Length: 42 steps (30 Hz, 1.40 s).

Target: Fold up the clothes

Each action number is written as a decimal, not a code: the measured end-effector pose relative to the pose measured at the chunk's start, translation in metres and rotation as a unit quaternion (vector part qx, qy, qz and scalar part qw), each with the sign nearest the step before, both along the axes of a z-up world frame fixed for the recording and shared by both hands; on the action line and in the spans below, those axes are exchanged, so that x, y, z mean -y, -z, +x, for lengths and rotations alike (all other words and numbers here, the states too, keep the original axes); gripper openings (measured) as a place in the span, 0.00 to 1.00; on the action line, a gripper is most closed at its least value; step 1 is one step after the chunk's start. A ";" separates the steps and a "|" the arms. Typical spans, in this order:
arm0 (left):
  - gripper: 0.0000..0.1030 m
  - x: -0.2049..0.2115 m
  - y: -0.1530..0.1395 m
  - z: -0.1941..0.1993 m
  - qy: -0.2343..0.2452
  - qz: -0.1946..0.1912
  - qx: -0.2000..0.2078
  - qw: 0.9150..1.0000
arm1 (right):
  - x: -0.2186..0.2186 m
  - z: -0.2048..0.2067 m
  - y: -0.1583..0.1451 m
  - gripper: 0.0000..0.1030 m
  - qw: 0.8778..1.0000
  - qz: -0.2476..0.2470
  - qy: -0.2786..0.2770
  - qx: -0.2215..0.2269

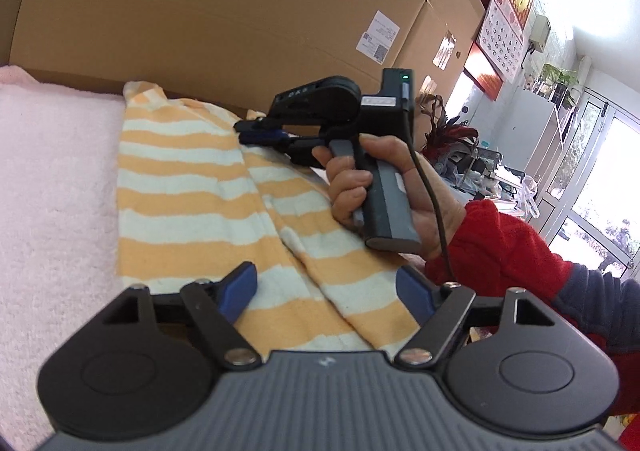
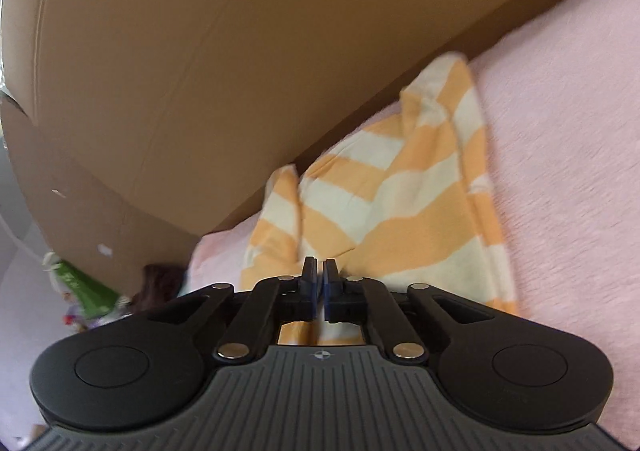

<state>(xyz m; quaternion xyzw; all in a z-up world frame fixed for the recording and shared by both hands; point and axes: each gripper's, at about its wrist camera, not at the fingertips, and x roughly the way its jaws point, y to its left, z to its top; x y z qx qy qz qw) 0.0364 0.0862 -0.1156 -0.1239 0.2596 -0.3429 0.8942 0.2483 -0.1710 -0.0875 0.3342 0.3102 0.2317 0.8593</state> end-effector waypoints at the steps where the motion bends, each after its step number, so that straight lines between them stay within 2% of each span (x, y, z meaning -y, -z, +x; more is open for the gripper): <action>1: 0.77 0.000 -0.001 0.002 0.001 0.000 -0.006 1.000 | 0.005 -0.005 -0.006 0.17 1.000 0.010 0.001 0.024; 3: 0.79 0.004 -0.003 0.004 0.006 0.009 -0.010 1.000 | 0.007 -0.006 -0.006 0.18 0.997 0.065 -0.045 0.024; 5: 0.80 0.008 -0.005 0.003 0.015 0.019 -0.009 1.000 | 0.008 -0.004 -0.004 0.30 0.987 0.127 -0.100 0.014; 7: 0.79 0.012 -0.008 0.003 0.032 0.013 -0.014 0.999 | 0.000 0.003 0.005 0.41 0.983 0.135 -0.119 -0.023; 9: 0.78 0.017 -0.009 0.001 0.045 0.014 -0.012 0.999 | 0.000 0.006 0.014 0.18 0.987 0.113 -0.100 -0.058; 10: 0.77 0.021 -0.009 0.000 0.045 0.023 -0.009 0.999 | 0.002 0.007 0.016 0.02 0.990 0.100 -0.075 -0.065; 11: 0.76 0.023 -0.010 0.000 0.044 0.031 -0.007 0.998 | 0.006 0.006 0.014 0.00 0.994 0.081 -0.045 -0.059; 12: 0.74 0.022 -0.012 0.001 0.042 0.037 -0.007 0.998 | 0.009 0.003 0.011 0.00 0.996 0.066 -0.030 -0.048; 13: 0.73 0.022 -0.014 0.002 0.040 0.043 -0.006 0.998 | 0.011 -0.001 0.006 0.10 0.998 0.053 -0.023 -0.037; 15: 0.72 0.017 -0.024 0.009 0.027 0.048 -0.002 0.998 | 0.012 -0.007 0.001 0.18 0.997 0.056 -0.040 -0.019; 16: 0.72 0.013 -0.031 0.014 0.019 0.050 0.002 0.999 | 0.010 -0.008 0.001 0.18 0.997 0.054 -0.049 -0.016; 17: 0.71 0.010 -0.038 0.021 0.009 0.053 0.005 0.999 | 0.007 -0.008 0.001 0.18 0.998 0.031 -0.043 -0.020; 18: 0.71 0.008 -0.045 0.029 -0.003 0.057 0.007 0.998 | 0.005 -0.008 0.001 0.14 0.999 0.001 -0.032 -0.025; 19: 0.71 0.006 -0.051 0.038 -0.014 0.062 0.007 0.998 | 0.007 -0.009 0.002 0.02 0.999 -0.007 -0.024 -0.028; 21: 0.73 0.009 -0.055 0.056 -0.027 0.075 0.007 0.997 | 0.017 -0.011 0.002 0.03 0.999 0.002 -0.013 -0.034; 23: 0.74 0.017 -0.051 0.075 -0.037 0.094 0.004 0.995 | 0.029 -0.014 0.001 0.16 0.999 0.038 -0.005 -0.027; 24: 0.74 0.021 -0.046 0.082 -0.036 0.098 0.001 0.995 | 0.035 -0.014 0.001 0.17 0.998 0.062 -0.003 -0.017; 25: 0.74 0.025 -0.039 0.089 -0.035 0.102 -0.005 0.994 | 0.039 -0.016 -0.001 0.17 0.998 0.066 0.008 -0.009; 26: 0.74 0.028 -0.032 0.096 -0.036 0.109 -0.010 0.993 | 0.041 -0.017 -0.002 0.18 0.998 0.049 0.025 -0.008; 27: 0.74 0.030 -0.026 0.100 -0.037 0.113 -0.016 0.993 | 0.042 -0.016 -0.002 0.18 0.999 0.027 0.042 -0.012; 28: 0.74 0.031 -0.020 0.104 -0.038 0.114 -0.021 0.993 | 0.043 -0.016 -0.002 0.10 0.998 0.006 0.059 -0.016; 29: 0.76 0.031 -0.016 0.105 -0.039 0.112 -0.023 0.993 | 0.046 -0.015 -0.001 0.10 0.998 0.008 0.065 -0.021; 30: 0.83 0.029 -0.017 0.105 -0.038 0.106 -0.021 0.993 | 0.051 -0.015 0.002 0.10 0.997 0.022 0.067 -0.026; 31: 0.84 0.028 -0.017 0.105 -0.039 0.103 -0.021 0.994 | 0.054 -0.016 0.002 0.09 0.997 0.030 0.068 -0.030; 33: 0.87 0.028 -0.016 0.105 -0.038 0.101 -0.025 0.994 | 0.054 -0.015 0.001 0.14 0.997 0.044 0.059 -0.025; 36: 0.88 0.026 -0.015 0.106 -0.037 0.090 -0.028 0.995 | 0.046 -0.011 -0.001 0.13 0.997 0.014 0.079 -0.014; 37: 0.88 0.026 -0.015 0.105 -0.038 0.087 -0.029 0.995 | 0.051 -0.008 0.003 0.00 0.996 0.022 0.084 -0.031; 39: 0.88 0.025 -0.015 0.105 -0.040 0.082 -0.030 0.995 | 0.065 0.001 0.013 0.00 0.991 0.072 0.086 -0.078; 41: 0.88 0.023 -0.015 0.105 -0.040 0.077 -0.032 0.996 | 0.074 0.011 0.005 0.00 0.989 0.072 0.086 -0.096; 42: 0.88 0.023 -0.015 0.105 -0.040 0.076 -0.032 0.996 | 0.078 0.016 0.000 0.03 0.989 0.066 0.086 -0.100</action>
